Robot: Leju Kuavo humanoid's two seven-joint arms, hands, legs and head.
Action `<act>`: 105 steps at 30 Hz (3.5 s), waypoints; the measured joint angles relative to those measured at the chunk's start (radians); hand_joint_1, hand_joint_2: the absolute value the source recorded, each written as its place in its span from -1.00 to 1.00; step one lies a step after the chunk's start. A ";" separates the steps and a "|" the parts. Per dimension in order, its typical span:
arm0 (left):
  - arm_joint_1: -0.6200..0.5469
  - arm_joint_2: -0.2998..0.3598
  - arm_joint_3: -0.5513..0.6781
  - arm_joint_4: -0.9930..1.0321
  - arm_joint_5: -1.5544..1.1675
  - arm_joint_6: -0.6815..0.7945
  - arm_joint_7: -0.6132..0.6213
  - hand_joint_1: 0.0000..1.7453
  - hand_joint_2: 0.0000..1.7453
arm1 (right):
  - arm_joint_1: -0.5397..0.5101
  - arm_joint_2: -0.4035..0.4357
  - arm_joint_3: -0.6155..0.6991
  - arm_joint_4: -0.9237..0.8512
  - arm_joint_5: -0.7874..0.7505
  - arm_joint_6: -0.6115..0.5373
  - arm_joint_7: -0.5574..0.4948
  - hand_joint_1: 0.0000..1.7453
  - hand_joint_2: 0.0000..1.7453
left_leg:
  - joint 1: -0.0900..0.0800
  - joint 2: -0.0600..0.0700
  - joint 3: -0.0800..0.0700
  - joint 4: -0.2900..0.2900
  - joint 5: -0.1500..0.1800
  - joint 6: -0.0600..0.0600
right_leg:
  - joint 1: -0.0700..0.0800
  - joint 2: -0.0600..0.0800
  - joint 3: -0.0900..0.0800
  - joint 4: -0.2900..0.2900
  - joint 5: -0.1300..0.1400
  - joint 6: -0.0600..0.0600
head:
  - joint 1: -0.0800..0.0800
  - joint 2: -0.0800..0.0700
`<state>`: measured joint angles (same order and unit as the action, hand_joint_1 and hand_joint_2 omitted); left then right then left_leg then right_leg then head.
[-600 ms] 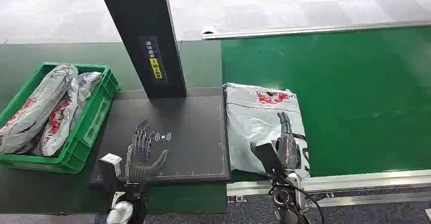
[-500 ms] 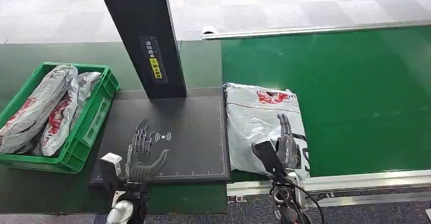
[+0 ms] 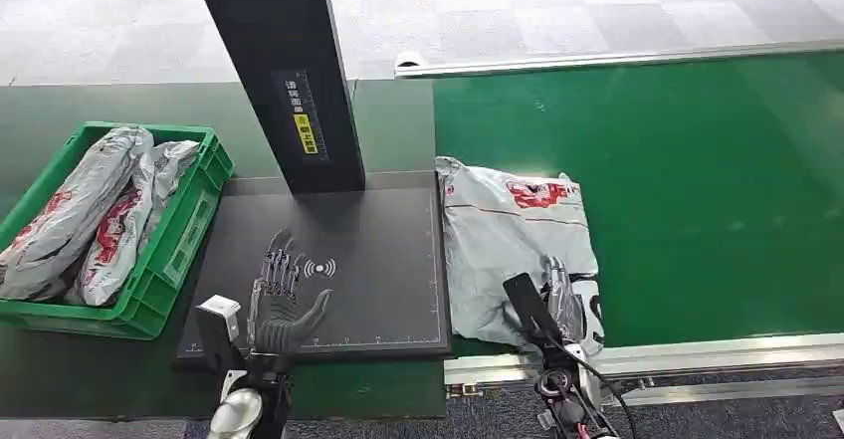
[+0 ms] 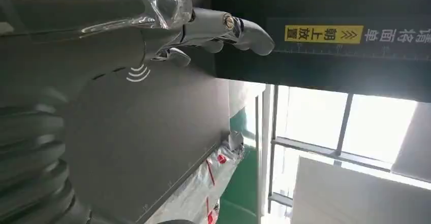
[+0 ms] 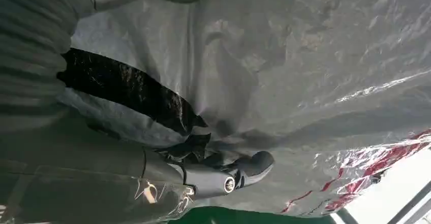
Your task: Moved the parcel from conveyor to table for the left to box.
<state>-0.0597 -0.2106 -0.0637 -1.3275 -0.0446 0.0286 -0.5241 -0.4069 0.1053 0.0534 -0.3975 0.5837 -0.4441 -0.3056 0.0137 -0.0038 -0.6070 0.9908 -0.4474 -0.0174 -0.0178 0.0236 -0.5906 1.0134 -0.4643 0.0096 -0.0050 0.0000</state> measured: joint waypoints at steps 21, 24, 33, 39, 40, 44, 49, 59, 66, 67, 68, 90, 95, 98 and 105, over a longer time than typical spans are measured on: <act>0.003 0.000 -0.001 0.000 0.002 0.016 0.001 -1.00 1.00 | 0.012 0.056 -0.041 -0.132 -0.024 0.003 -0.215 1.00 1.00 | 0.000 0.000 0.000 0.000 0.000 0.000 | 0.000 0.000 0.000 0.000 0.000 0.000 | 0.000 0.000; 0.003 0.000 0.000 0.000 0.001 0.019 0.001 -1.00 1.00 | 0.026 0.066 -0.040 -0.187 -0.025 0.001 -0.214 1.00 1.00 | 0.000 0.000 0.000 0.000 0.000 0.000 | 0.000 -0.001 0.000 0.000 0.000 0.000 | 0.000 0.000; 0.031 0.002 0.007 -0.026 0.000 0.030 -0.001 -1.00 1.00 | 0.189 0.064 0.061 -0.711 0.004 0.006 -0.104 -1.00 1.00 | 0.000 -0.001 -0.001 0.000 0.000 0.000 | 0.000 -0.001 0.000 0.000 -0.001 0.000 | 0.000 0.000; 0.035 0.002 0.009 -0.028 -0.001 0.035 -0.002 -1.00 1.00 | 0.192 0.048 0.095 -0.747 0.043 0.055 -0.009 -1.00 1.00 | 0.000 -0.002 -0.001 0.000 0.000 0.000 | 0.000 -0.002 0.000 0.000 -0.001 0.000 | 0.000 0.000; 0.035 0.002 0.009 -0.028 -0.001 0.035 -0.002 -1.00 1.00 | 0.190 0.047 0.096 -0.738 0.049 0.052 -0.009 -1.00 1.00 | 0.000 -0.002 -0.001 0.000 0.000 0.000 | 0.000 -0.002 0.000 0.000 -0.001 0.000 | 0.000 0.000; 0.032 0.002 0.008 -0.028 -0.001 0.035 -0.002 -1.00 1.00 | 0.165 0.043 0.110 -0.650 0.090 0.016 -0.010 -1.00 1.00 | 0.000 -0.002 0.000 0.000 0.000 0.000 | 0.000 -0.002 0.000 0.000 0.000 0.001 | 0.000 0.000; 0.030 0.002 0.008 -0.028 -0.006 0.035 -0.002 -1.00 1.00 | 0.137 0.043 0.112 -0.533 0.165 -0.046 0.015 -1.00 1.00 | 0.000 -0.002 -0.001 0.000 0.000 0.000 | 0.000 -0.002 0.000 0.000 -0.001 0.001 | 0.000 0.000; 0.016 0.000 0.006 -0.028 -0.012 0.025 0.002 -1.00 1.00 | 0.078 0.039 0.105 -0.347 0.249 -0.090 0.080 -1.00 1.00 | 0.000 -0.002 -0.001 0.000 0.000 0.000 | 0.000 -0.002 0.000 0.000 -0.001 0.001 | 0.000 0.000; 0.015 0.000 0.006 -0.028 -0.012 0.024 0.002 -1.00 1.00 | 0.056 0.035 0.086 -0.254 0.255 -0.089 0.088 -1.00 1.00 | 0.000 -0.002 -0.001 0.000 0.000 0.000 | 0.000 -0.002 0.000 0.000 -0.001 0.001 | 0.000 0.000; 0.015 0.000 0.006 -0.028 -0.012 0.024 0.002 -1.00 1.00 | 0.054 0.034 0.084 -0.242 0.254 -0.088 0.091 -1.00 1.00 | 0.000 -0.002 -0.001 0.000 0.000 0.000 | 0.000 -0.002 0.000 0.000 -0.001 0.001 | 0.000 0.000; 0.015 0.000 0.006 -0.028 -0.011 0.024 0.002 -1.00 1.00 | 0.051 0.033 0.081 -0.230 0.254 -0.087 0.094 -1.00 1.00 | 0.000 -0.002 -0.001 0.000 0.000 0.000 | 0.000 -0.002 0.000 0.000 -0.001 0.001 | 0.000 0.000; 0.014 0.000 0.006 -0.028 -0.012 0.023 0.004 -1.00 1.00 | 0.003 0.020 0.034 -0.079 0.254 -0.083 0.102 -1.00 1.00 | 0.000 -0.002 -0.001 0.000 0.000 0.000 | 0.000 -0.002 0.000 0.000 -0.001 0.001 | 0.000 0.000; 0.013 0.000 0.006 -0.028 -0.014 0.021 0.006 -1.00 1.00 | -0.009 0.016 0.026 -0.056 0.251 -0.070 0.127 -1.00 1.00 | 0.000 -0.002 -0.001 0.000 0.000 0.000 | 0.000 -0.002 0.000 0.000 -0.001 0.001 | 0.000 0.000; 0.010 0.000 0.005 -0.027 -0.015 0.021 0.007 -1.00 1.00 | -0.023 0.007 0.015 -0.031 0.247 -0.051 0.141 -1.00 1.00 | 0.000 -0.002 -0.001 0.000 0.000 0.000 | 0.000 -0.002 0.000 0.000 -0.001 0.001 | 0.000 0.000; -0.001 0.000 -0.003 -0.018 -0.018 0.017 0.008 -1.00 1.00 | -0.059 -0.008 -0.015 0.026 0.235 -0.012 0.161 -1.00 1.00 | 0.000 -0.002 -0.001 0.000 0.000 0.000 | 0.000 -0.002 0.000 0.000 -0.001 0.001 | 0.000 0.000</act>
<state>-0.0606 -0.2106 -0.0671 -1.3455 -0.0622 0.0454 -0.5165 -0.4656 0.0973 0.0381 -0.3712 0.8190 -0.4559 -0.1442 0.0137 -0.0059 -0.6077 0.9909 -0.4473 -0.0172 -0.0179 0.0212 -0.5905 1.0134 -0.4648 0.0103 -0.0053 0.0000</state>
